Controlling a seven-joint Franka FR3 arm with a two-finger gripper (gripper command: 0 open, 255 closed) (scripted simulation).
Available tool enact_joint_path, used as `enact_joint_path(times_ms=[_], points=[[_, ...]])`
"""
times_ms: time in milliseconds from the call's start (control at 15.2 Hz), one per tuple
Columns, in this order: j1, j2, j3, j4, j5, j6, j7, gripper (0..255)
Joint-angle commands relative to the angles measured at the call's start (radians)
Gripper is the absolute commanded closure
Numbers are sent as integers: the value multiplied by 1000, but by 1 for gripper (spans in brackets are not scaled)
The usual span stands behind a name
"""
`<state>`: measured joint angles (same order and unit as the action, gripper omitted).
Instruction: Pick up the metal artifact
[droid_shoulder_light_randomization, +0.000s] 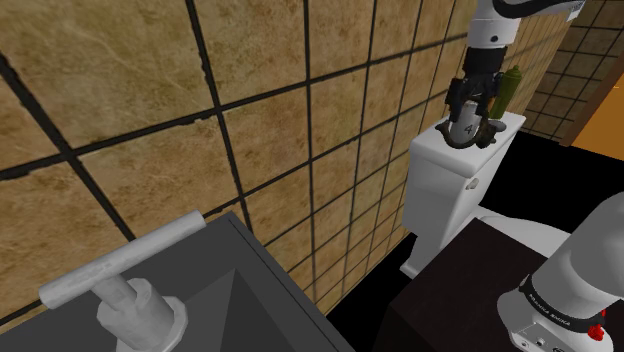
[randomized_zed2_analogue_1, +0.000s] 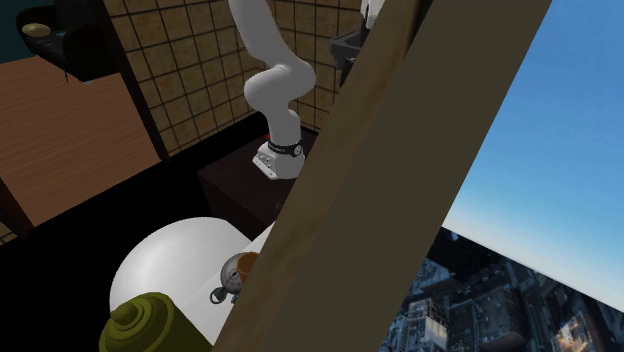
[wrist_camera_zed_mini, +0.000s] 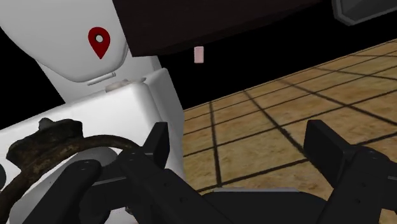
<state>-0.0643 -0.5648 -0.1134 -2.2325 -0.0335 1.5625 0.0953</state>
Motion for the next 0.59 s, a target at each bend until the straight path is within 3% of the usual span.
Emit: enact_joint_path(times_ms=[0,528], points=[[-20,83,-20,51,-3,20,23,0],[-87,379,-94,247,14,73,119,0]])
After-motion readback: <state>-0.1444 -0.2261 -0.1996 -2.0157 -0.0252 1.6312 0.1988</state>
